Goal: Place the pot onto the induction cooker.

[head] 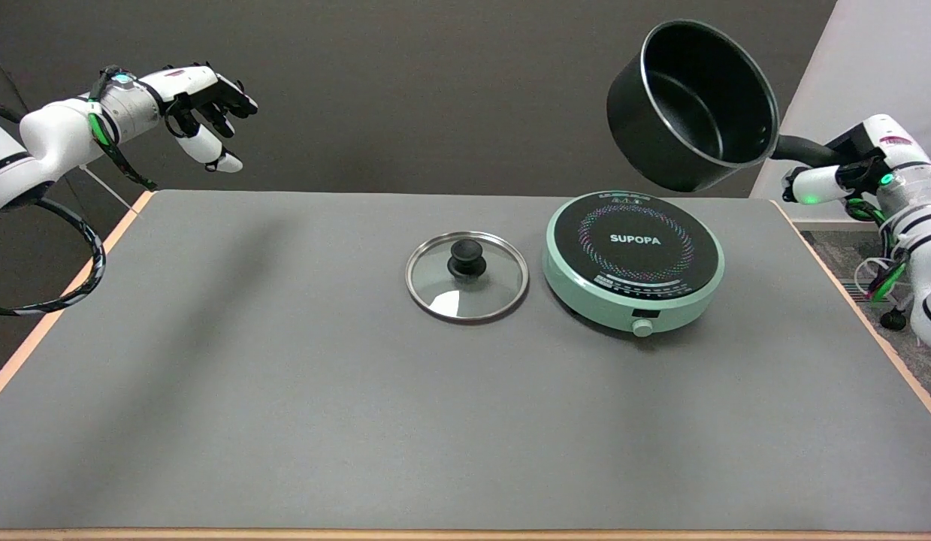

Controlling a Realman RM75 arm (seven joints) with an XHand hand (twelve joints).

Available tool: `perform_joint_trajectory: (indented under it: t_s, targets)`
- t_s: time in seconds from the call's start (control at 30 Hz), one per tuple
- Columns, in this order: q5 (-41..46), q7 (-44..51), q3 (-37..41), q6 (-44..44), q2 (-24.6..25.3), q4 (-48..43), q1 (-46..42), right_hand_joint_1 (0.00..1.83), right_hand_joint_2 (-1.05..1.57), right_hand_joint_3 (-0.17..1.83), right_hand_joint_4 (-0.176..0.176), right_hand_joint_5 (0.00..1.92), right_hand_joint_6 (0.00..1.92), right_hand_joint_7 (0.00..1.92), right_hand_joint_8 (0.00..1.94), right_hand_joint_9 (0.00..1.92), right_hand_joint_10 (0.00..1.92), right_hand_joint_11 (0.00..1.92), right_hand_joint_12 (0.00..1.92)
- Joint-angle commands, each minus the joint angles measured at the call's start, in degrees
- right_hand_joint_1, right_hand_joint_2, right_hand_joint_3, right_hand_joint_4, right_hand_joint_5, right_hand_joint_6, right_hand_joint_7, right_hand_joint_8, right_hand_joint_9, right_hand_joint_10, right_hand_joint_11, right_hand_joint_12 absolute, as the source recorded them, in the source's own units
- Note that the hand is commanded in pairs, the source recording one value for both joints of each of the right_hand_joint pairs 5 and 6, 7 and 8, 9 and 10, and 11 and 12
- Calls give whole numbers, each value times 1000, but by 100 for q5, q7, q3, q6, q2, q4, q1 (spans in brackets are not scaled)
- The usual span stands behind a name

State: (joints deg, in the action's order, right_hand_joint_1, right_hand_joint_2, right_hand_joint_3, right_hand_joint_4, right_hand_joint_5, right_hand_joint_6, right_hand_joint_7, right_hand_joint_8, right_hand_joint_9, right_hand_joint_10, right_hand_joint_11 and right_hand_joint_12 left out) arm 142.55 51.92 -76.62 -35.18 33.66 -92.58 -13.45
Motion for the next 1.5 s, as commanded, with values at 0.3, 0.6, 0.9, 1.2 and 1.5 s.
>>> perform_joint_trajectory:
  t_s: [0.3,0.6,0.9,1.2,1.5]
  targets:
    - [448,661,137,1302,-335,377,279,1197,546,1833,-122,1589,1589,1589,1589,1589,1589,1589,1589]
    - [1433,606,231,2181,-1508,711,-349,1190,609,1833,-121,1606,1606,1606,1606,1606,1606,1606,1606]
    - [1118,247,686,3276,-1592,1187,-440,1064,1244,1450,-93,1766,1766,1766,1766,1766,1766,1766,1766]
    - [353,-641,685,4481,-1656,1937,-396,1039,1314,1396,-91,1777,1777,1777,1777,1777,1777,1777,1777]
    - [-1433,-1803,685,5653,-1578,2758,123,952,1523,1243,-75,1848,1848,1848,1848,1848,1848,1848,1848]
